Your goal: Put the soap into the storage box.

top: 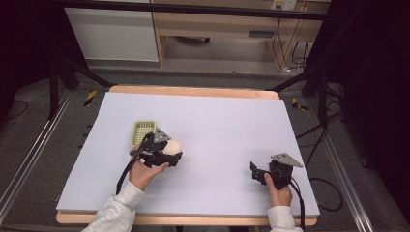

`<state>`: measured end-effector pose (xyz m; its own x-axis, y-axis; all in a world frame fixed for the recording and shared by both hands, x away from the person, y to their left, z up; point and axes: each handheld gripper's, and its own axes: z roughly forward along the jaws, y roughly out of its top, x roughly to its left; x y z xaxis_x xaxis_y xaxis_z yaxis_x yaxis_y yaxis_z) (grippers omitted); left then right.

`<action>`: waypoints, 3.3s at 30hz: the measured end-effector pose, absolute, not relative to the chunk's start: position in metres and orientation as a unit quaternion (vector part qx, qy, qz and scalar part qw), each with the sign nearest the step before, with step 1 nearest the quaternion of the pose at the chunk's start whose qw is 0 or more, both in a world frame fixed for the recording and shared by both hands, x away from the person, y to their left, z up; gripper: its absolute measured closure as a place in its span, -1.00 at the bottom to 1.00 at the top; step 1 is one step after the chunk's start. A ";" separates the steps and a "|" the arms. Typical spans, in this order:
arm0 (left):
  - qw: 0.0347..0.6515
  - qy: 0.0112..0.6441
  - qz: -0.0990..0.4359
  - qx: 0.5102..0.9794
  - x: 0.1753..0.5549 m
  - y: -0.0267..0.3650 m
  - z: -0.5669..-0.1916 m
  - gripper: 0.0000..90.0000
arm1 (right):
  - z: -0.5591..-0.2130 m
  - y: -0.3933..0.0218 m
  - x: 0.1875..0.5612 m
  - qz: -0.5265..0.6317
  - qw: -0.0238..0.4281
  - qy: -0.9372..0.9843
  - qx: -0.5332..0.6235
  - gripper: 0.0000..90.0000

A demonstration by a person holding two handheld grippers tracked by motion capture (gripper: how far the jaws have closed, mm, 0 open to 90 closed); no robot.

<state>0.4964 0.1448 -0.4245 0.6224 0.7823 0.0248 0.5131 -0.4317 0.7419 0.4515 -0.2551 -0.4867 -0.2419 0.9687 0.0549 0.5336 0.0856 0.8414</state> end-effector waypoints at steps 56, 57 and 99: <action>0.358 0.468 0.201 0.783 0.542 0.214 -0.415 -0.47 | -0.487 -0.254 0.452 0.390 0.274 0.685 0.551 -0.91; 0.357 0.470 0.202 0.782 0.543 0.215 -0.415 -0.47 | -0.487 -0.254 0.452 0.390 0.274 0.685 0.551 -0.91; 0.315 0.494 0.204 0.785 0.574 0.229 -0.434 -0.46 | -0.487 -0.255 0.452 0.391 0.272 0.685 0.552 -0.91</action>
